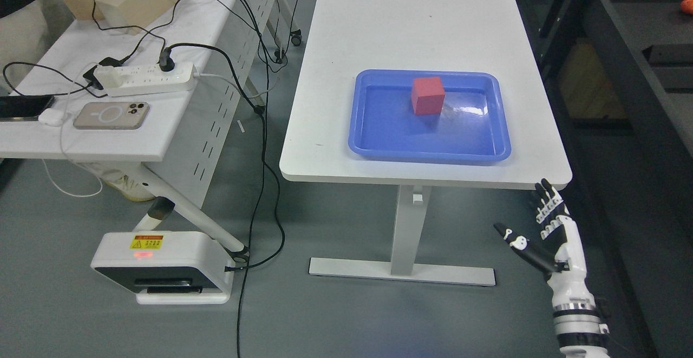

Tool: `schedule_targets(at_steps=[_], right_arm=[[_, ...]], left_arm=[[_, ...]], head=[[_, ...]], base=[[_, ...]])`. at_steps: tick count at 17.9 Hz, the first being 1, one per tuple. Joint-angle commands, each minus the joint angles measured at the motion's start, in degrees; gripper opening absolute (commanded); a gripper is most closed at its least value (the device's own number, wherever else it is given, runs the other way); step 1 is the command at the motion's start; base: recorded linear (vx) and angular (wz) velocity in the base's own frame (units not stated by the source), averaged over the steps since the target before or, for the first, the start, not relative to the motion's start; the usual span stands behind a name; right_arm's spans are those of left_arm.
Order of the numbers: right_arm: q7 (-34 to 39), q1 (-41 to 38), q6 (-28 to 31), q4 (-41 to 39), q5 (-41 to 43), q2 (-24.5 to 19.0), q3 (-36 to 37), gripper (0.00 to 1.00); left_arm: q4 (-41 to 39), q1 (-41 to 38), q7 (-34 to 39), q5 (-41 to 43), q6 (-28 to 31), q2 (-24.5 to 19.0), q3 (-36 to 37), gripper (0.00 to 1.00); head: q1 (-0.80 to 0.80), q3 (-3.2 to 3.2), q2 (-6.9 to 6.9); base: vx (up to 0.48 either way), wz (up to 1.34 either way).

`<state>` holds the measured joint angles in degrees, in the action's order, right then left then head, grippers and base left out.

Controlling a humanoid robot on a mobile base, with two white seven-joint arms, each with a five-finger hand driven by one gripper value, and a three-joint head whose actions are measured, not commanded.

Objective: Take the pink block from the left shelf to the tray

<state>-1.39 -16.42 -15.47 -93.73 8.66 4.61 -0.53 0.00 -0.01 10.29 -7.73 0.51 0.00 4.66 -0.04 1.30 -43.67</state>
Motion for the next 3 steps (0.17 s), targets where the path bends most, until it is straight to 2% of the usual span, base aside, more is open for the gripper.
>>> schedule_targets(at_steps=[1, 3], right_arm=[[0.86, -0.11, 0.00, 0.04, 0.74, -0.04, 2.20, 1.00], [0.95, -0.11, 0.00, 0.04, 0.74, 0.04, 2.20, 1.00]], left_arm=[[-1.00, 1.68, -0.01, 0.00, 0.02, -1.00, 0.00, 1.00], [-1.00, 1.68, -0.01, 0.00, 0.02, -1.00, 0.00, 1.00]], head=[[0.00, 0.00, 0.00], [0.00, 0.00, 0.00]], base=[[-0.107, -0.06], [-0.088, -0.05]])
